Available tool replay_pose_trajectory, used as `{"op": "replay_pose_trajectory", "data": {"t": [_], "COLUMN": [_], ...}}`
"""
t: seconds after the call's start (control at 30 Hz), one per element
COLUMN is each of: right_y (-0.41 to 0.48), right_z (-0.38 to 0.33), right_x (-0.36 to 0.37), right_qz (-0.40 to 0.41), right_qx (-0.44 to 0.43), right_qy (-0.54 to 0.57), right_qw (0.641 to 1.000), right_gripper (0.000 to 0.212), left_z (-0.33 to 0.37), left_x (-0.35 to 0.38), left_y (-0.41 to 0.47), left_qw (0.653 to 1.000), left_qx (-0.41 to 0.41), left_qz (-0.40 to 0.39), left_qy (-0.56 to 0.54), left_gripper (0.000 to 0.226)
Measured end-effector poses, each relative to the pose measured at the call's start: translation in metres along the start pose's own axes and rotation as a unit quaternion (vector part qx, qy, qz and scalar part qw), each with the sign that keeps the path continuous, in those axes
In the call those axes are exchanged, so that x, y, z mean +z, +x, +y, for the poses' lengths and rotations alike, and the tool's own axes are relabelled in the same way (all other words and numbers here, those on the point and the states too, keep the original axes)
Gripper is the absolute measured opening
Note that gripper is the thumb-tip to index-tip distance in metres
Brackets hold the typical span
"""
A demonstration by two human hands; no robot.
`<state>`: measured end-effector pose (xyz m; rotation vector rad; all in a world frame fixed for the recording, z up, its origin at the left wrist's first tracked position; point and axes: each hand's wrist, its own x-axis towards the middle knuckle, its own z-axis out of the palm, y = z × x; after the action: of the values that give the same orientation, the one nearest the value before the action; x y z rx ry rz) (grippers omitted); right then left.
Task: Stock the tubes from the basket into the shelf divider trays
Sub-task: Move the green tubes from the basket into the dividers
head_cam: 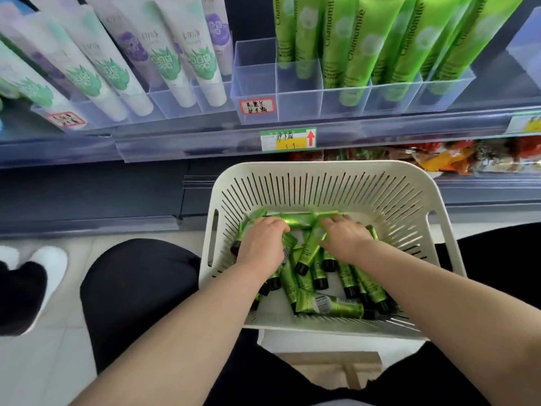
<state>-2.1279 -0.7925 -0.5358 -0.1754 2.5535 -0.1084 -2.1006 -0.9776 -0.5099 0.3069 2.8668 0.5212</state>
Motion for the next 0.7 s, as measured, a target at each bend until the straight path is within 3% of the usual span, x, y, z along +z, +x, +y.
{"op": "replay_pose_trajectory", "data": {"t": [0.13,0.27,0.37,0.43,0.6,0.7], "right_y": [0.016,0.019,0.019,0.019,0.011,0.004], "right_z": [-0.007,-0.010,-0.011,-0.008,-0.002,-0.004], "right_x": [0.008,0.010,0.004,0.000,-0.013,-0.022], "right_qz": [-0.018,0.021,-0.012,-0.031,0.003,-0.007], "right_qx": [0.025,0.071,0.113,0.130,0.069,0.050], "right_qy": [0.031,0.066,0.103,0.155,0.284,0.286], "right_qw": [0.999,0.995,0.988,0.979,0.956,0.957], "right_gripper": [0.073,0.087,0.101,0.093,0.040,0.040], "left_z": [-0.007,-0.008,-0.009,-0.010,-0.009,-0.006], "left_x": [0.003,0.002,0.003,0.004,0.007,0.007], "left_y": [0.003,0.003,0.005,0.004,0.010,0.023], "left_qw": [1.000,0.997,0.995,0.995,0.998,0.996], "left_qx": [-0.029,-0.071,-0.093,-0.098,-0.055,-0.002], "left_qz": [0.004,0.007,0.012,0.007,-0.013,-0.039], "left_qy": [0.002,-0.007,-0.019,-0.016,0.029,0.083], "left_gripper": [0.036,0.039,0.040,0.044,0.052,0.056]}}
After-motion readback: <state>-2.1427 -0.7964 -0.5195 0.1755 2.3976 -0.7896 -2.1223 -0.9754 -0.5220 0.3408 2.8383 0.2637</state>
